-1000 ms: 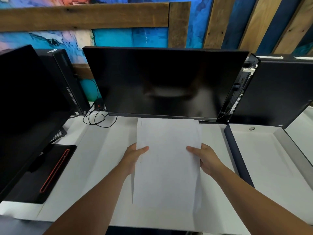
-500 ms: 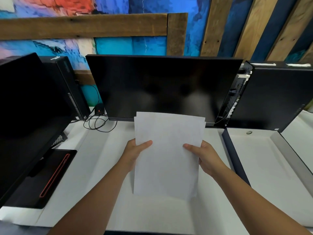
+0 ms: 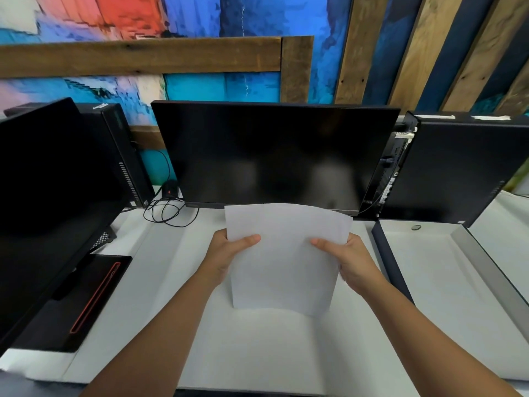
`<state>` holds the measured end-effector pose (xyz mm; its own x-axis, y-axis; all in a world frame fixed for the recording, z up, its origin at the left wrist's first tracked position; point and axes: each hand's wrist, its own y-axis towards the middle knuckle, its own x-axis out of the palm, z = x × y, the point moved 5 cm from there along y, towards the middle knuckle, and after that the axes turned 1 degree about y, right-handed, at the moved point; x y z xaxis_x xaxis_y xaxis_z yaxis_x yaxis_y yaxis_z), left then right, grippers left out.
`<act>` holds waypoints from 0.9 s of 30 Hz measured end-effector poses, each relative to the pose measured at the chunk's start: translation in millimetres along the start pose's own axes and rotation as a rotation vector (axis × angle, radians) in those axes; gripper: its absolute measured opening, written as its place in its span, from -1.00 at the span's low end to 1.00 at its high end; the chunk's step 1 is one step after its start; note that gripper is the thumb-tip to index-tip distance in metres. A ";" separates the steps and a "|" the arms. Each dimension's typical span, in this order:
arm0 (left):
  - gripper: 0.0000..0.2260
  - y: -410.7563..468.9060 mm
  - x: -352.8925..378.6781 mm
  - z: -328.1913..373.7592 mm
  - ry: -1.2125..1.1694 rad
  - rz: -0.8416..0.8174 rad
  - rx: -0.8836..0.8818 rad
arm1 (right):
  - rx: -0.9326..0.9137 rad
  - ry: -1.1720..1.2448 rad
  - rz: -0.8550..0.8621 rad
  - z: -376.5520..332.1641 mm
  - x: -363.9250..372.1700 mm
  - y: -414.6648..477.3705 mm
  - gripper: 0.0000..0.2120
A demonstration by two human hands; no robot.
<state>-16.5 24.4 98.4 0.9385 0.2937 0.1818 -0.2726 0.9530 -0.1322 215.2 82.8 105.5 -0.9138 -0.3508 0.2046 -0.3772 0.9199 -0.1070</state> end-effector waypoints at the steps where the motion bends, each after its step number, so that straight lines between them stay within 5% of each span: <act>1: -0.71 -1.2 0.5 -1.2 0.012 0.003 -0.005 | 0.004 -0.004 0.008 1.6 -0.2 -0.7 -0.57; 6: -0.69 -5.6 0.5 -3.5 0.030 0.039 0.001 | -0.005 -0.014 0.048 2.2 -0.5 -4.8 -0.73; 14: -0.51 -9.8 -0.6 -4.0 0.035 0.060 0.001 | -0.020 -0.021 0.073 -0.3 1.0 -7.3 -0.72; 27: -0.71 -13.6 1.8 -18.3 -0.052 0.171 -0.045 | 0.014 -0.082 0.058 17.1 -1.8 -8.6 -0.77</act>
<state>-7.2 10.6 82.7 0.8668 0.4556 0.2026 -0.4163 0.8849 -0.2090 217.4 72.5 89.5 -0.9433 -0.3106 0.1174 -0.3247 0.9368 -0.1305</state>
